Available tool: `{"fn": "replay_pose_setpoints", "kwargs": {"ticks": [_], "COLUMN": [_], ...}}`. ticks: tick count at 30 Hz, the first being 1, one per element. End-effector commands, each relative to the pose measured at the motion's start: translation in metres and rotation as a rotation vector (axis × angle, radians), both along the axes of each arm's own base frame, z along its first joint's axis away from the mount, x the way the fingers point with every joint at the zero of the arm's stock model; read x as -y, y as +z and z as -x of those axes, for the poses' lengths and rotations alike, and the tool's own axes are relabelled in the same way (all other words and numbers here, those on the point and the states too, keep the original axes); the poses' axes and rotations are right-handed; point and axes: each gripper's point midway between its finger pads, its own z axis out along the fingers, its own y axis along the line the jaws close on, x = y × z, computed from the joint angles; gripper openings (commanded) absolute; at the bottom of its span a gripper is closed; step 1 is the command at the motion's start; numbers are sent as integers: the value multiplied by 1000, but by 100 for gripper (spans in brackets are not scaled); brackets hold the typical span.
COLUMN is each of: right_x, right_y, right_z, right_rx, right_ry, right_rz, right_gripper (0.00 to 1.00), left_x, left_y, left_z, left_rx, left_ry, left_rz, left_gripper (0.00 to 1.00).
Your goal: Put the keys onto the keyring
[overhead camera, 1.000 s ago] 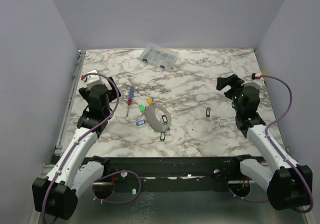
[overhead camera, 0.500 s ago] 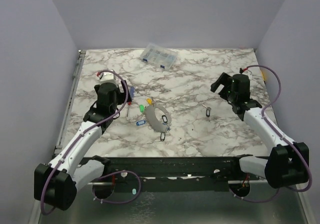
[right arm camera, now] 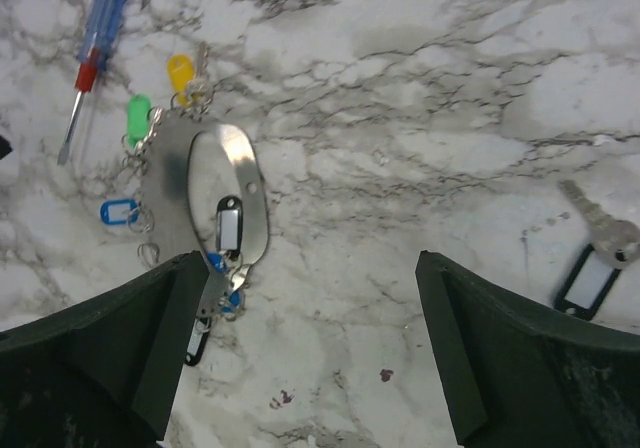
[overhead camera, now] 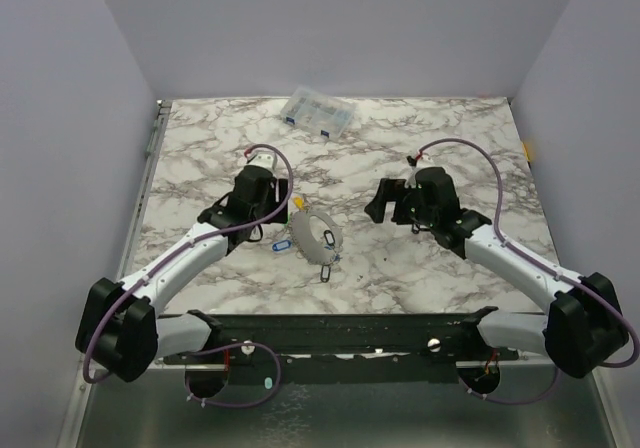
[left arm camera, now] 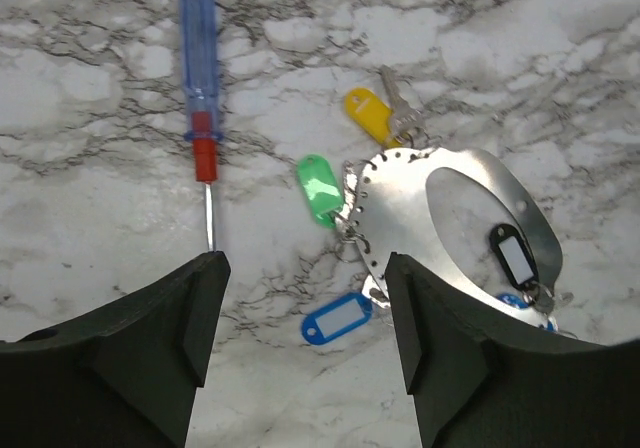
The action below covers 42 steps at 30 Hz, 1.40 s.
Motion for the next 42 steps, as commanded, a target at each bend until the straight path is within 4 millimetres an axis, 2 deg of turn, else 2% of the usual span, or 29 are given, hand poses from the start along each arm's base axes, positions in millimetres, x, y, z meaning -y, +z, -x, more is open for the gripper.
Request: {"fn": "replay_pose_setpoints", "kwargs": {"ticks": [1, 4, 6, 15, 21, 29, 42], "right_x": [-32, -37, -37, -24, -18, -20, -21], "right_y": [-4, -9, -13, -20, -24, -33, -41], "right_z": [20, 30, 35, 46, 50, 50, 50], "right_rx": [5, -20, -26, -28, -26, -55, -79], "right_ry": [164, 190, 199, 190, 185, 186, 185], "right_rz": [-45, -67, -72, -35, -12, -13, -6], "right_gripper": [98, 98, 97, 97, 97, 97, 97], "left_x": [36, 54, 58, 54, 55, 57, 66], "left_y": [-7, -15, -21, -62, -82, -96, -103], "left_z": [23, 38, 44, 61, 73, 83, 88], "left_rx": [-70, -117, -137, -238, -295, -331, -343], "left_ry": [-80, -70, -39, 51, 54, 45, 27], "left_rz": [1, 45, 55, 21, 8, 8, 27], "left_gripper": [70, 65, 60, 45, 39, 36, 32]}}
